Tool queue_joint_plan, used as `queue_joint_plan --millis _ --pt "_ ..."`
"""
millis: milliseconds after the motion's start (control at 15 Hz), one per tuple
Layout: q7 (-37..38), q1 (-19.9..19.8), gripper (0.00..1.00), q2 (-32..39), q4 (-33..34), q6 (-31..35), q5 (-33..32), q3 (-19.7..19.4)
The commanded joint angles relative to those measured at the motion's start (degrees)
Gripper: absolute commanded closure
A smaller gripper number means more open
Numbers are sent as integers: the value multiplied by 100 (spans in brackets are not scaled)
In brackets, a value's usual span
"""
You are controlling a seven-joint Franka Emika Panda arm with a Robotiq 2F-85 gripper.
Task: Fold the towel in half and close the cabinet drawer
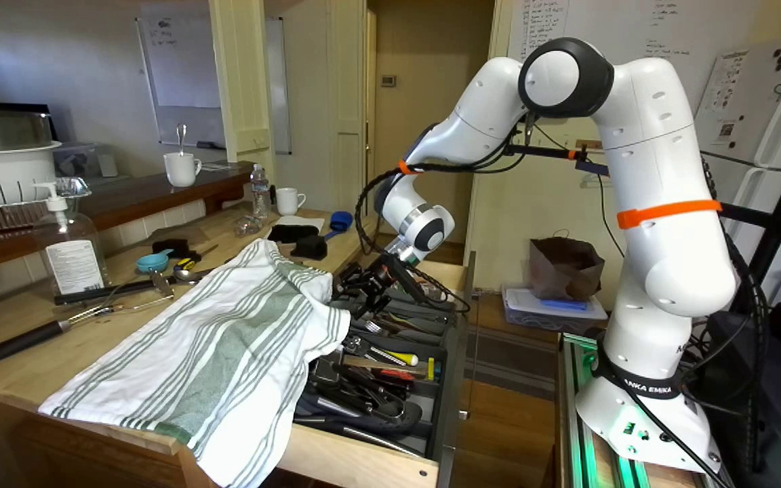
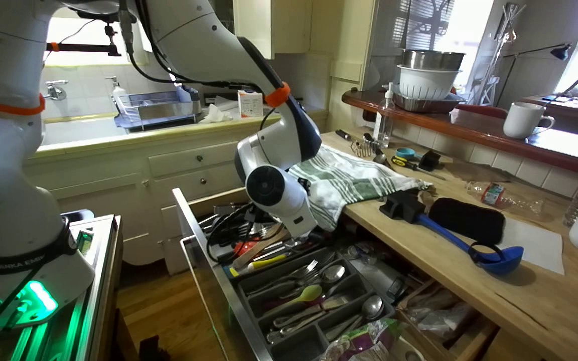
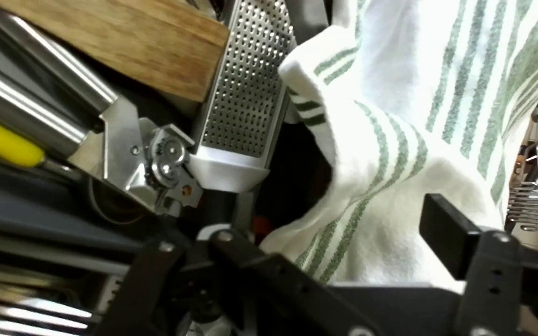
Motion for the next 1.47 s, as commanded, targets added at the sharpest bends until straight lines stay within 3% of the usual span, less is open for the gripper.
queue_joint_plan --millis 0,400,533,1000,1400 --pt "94 -67 42 449 389 -434 461 61" --pt "49 -51 89 625 609 -561 632 -15" --pt "90 -25 100 521 565 -495 517 -61" --pt "743 143 99 -378 193 -170 -562 -191" --pt "2645 257 99 -1393 487 492 -3038 -266"
